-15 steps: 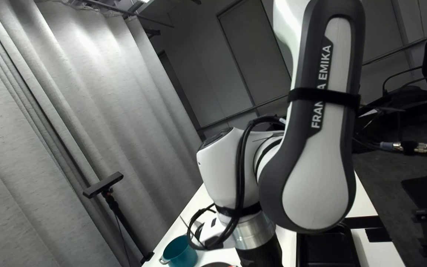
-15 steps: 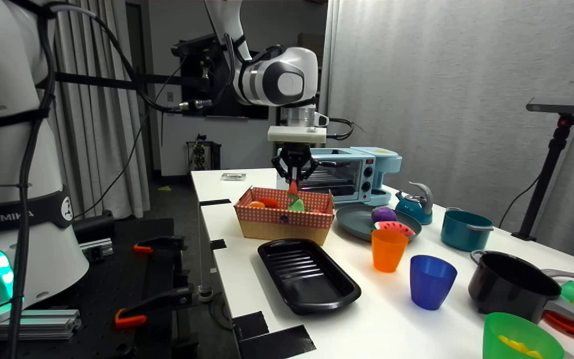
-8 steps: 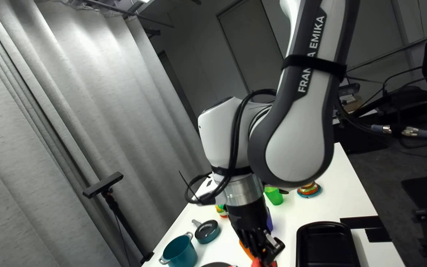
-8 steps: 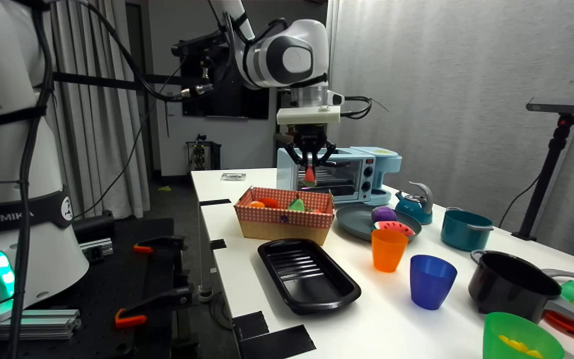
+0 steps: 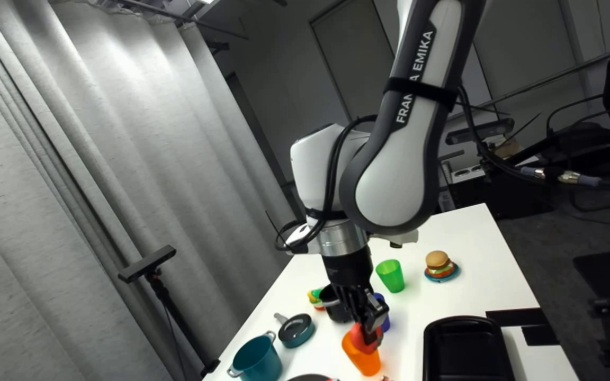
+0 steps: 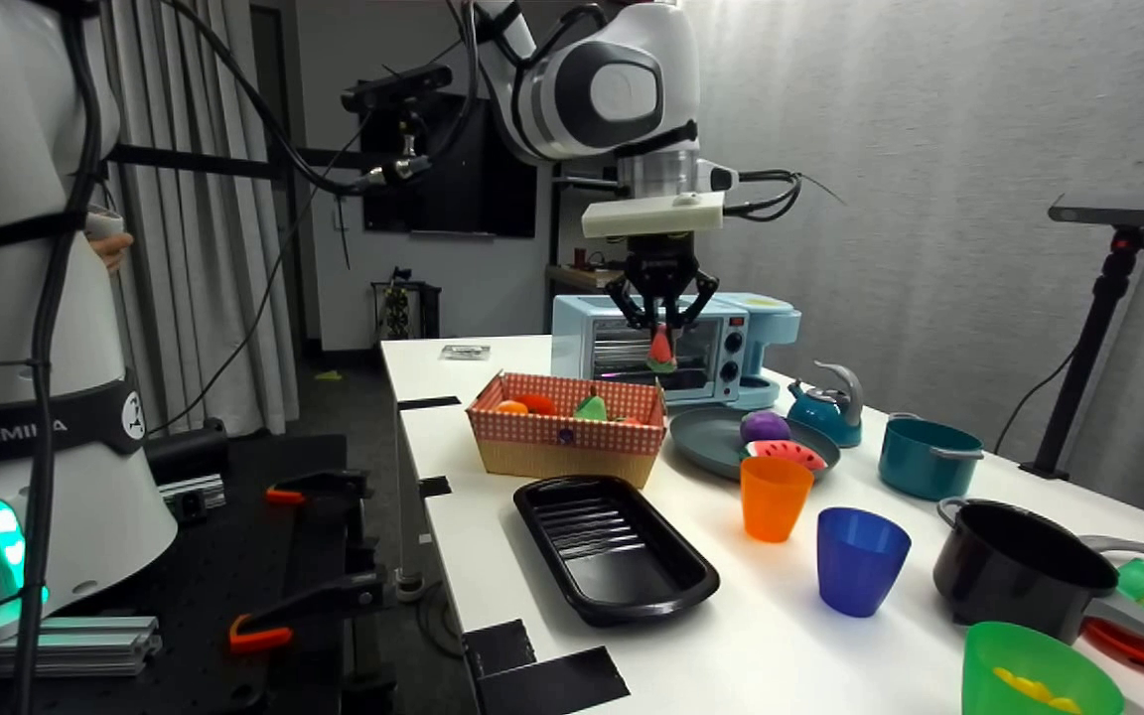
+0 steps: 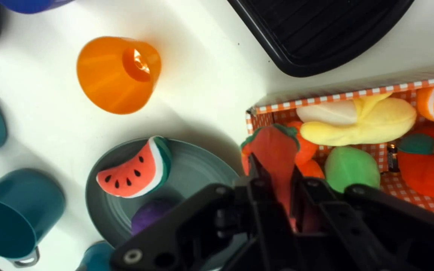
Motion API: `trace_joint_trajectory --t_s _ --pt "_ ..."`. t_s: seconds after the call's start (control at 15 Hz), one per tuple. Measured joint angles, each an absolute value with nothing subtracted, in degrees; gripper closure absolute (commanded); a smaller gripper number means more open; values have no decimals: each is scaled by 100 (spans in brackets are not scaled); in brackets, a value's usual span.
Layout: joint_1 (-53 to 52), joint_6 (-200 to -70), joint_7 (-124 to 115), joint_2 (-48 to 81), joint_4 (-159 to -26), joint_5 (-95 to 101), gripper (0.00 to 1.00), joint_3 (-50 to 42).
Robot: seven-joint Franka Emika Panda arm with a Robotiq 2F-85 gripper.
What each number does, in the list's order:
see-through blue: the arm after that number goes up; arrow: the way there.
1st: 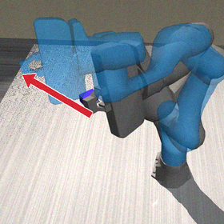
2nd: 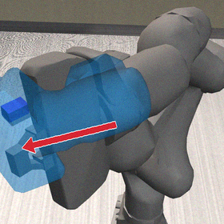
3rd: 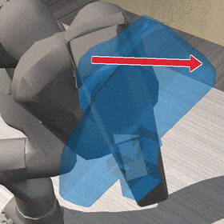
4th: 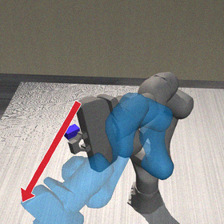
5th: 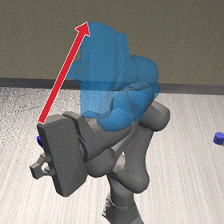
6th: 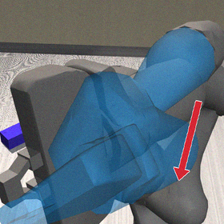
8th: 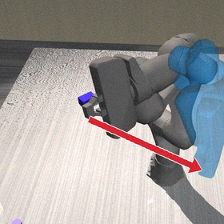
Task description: Pick up the red plush toy from the basket and put it in the orange cup.
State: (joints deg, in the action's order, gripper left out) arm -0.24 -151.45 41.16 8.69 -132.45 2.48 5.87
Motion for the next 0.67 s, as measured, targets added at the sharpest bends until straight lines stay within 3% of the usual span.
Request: trace_joint_trajectory --t_s 0.67 --pt "256 -14410 4116 1242 -12530 247 97 308"
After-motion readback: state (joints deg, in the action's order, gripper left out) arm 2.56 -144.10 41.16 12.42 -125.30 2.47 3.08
